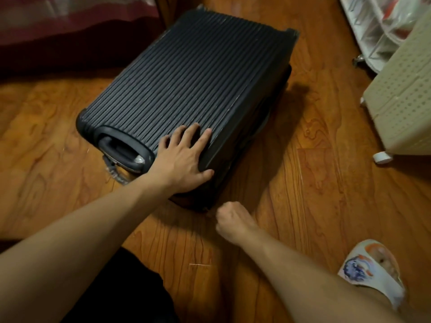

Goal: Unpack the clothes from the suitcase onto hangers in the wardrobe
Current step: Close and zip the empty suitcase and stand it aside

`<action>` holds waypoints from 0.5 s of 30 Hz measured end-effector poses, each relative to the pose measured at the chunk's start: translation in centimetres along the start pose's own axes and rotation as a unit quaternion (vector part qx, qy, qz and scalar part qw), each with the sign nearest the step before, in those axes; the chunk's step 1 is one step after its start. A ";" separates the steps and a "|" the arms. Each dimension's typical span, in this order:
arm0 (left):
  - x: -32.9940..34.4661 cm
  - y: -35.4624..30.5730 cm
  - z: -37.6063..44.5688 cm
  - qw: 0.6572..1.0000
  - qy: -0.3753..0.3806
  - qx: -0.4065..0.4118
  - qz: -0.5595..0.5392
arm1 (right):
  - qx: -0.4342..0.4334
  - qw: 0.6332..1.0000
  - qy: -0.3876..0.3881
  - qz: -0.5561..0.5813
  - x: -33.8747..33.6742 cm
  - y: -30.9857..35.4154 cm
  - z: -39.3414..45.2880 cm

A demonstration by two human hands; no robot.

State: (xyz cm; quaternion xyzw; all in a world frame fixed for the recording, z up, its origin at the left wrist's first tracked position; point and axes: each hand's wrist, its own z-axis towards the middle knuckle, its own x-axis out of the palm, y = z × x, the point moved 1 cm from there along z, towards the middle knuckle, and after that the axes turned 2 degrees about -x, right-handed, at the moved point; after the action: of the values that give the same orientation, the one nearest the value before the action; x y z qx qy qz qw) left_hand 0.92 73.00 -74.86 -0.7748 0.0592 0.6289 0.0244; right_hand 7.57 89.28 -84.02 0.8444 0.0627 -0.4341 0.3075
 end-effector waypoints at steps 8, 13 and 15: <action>-0.6 6.7 -2.4 0.998 0.032 -0.003 0.046 | -0.032 0.999 -0.023 -0.022 1.1 5.4 5.1; 0.2 12.6 -3.7 0.995 0.073 -0.056 0.047 | -0.054 0.988 -0.144 0.005 -0.1 5.5 6.1; 0.1 17.8 -5.1 0.989 0.072 -0.097 0.081 | -0.049 0.972 -0.226 0.030 -3.5 2.6 6.6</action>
State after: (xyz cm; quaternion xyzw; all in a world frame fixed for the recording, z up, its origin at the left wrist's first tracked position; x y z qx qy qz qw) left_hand 3.72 54.75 -73.28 -0.8093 0.0621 0.5744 -0.1061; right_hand 1.77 83.97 -82.96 0.7100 -0.0123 -0.6007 0.3673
